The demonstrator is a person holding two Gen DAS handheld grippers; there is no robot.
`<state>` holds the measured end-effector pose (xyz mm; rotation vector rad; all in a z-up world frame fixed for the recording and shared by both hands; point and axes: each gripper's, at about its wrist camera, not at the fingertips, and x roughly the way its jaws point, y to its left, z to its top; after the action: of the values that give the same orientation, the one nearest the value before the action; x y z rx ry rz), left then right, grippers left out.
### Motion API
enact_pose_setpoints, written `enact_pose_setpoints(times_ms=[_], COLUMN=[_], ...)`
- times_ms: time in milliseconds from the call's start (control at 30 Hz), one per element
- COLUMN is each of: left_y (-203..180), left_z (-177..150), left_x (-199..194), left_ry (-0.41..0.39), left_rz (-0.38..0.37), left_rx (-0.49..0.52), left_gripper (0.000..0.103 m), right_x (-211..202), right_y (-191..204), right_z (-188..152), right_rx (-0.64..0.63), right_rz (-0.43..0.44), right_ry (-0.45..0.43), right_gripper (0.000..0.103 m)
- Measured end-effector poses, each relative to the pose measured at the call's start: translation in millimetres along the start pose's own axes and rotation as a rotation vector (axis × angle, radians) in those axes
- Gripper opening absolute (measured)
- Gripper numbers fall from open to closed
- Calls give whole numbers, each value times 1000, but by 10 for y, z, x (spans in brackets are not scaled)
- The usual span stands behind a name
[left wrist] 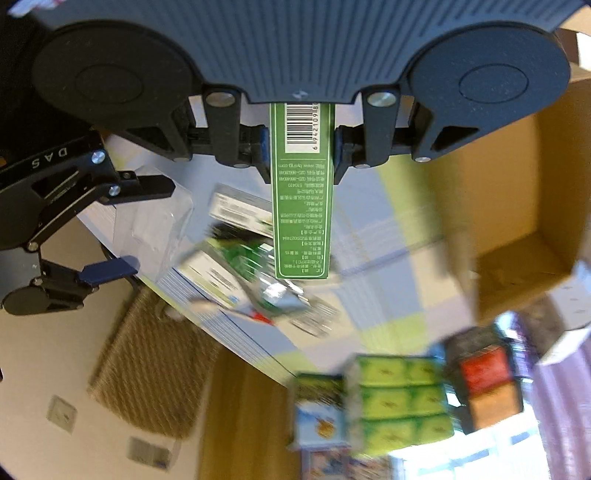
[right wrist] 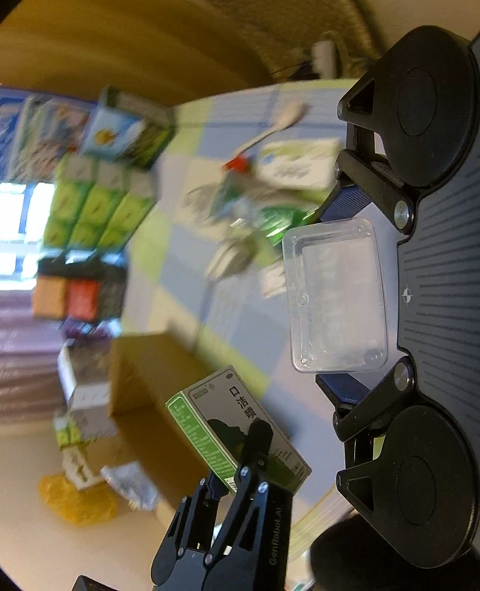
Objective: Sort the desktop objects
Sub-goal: 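Carry the green box with the left tool over the cardboard box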
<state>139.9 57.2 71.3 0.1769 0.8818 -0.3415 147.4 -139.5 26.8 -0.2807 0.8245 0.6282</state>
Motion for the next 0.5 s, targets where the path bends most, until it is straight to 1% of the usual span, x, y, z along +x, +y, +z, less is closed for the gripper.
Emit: enact_pose_setpoints(times_ms=[67,200,333,400,500], left_y=[252,822,1384,1624,1948], left_z=[36,79,75,44,-28], left_x=[-168,-445,-542,-517,-396], left_ry=[-14,-28,-17,-5,10], left_rz=[37,142,227,245,239], left_rx=[-23,-68,-119,-146,-191], left_gripper=[25,25,25,25,25], right_x=[2,90,392,598,929], right_y=[168,576,1017,1208,1452], right_z=[215,675,1075,1201,1299], right_rx=[-30,-100,-178,-215,-292], right_rz=[34,120,191,222,254], right_ry=[-36,-102,-130,-133,-118], right_gripper=[84,84,84,84,84])
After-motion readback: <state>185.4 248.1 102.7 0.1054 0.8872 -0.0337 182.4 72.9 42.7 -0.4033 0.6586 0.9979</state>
